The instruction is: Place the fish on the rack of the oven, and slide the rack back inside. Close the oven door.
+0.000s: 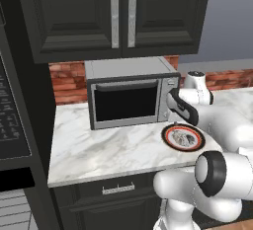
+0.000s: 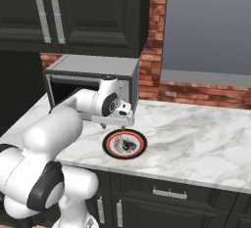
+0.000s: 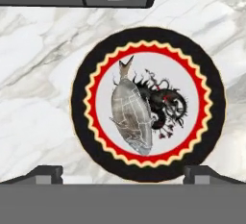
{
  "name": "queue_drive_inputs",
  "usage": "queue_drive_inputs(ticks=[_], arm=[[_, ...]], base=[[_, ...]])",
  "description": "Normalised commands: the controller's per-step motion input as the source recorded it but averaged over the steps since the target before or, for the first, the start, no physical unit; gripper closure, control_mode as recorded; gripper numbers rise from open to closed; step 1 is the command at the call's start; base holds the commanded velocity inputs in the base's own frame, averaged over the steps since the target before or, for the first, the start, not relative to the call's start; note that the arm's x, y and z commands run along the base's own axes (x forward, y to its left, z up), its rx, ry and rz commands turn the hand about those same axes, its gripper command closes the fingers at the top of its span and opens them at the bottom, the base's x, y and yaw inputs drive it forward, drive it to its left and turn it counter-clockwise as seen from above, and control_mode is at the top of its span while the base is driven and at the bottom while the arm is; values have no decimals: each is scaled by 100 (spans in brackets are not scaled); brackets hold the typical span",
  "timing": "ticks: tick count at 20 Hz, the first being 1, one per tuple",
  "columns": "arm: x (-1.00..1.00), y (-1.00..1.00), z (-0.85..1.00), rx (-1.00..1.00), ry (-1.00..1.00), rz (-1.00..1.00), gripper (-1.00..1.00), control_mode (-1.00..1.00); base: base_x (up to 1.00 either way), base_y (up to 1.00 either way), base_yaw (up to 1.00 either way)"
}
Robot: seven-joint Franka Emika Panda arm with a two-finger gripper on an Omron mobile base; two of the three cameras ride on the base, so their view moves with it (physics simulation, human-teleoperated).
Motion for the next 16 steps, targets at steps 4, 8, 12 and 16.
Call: queue_drive_inputs(ticks=[4,8,12,16], arm=[[14,-10,-47,0,4,0,-100,-100],[20,-7,-41,0,4,0,-100,-100],[18,-3,-39,0,6,0,-100,-100],[16,-3,-39,0,6,0,-100,-100]], base=[[0,0,0],[0,0,0],[0,0,0],[0,0,0]])
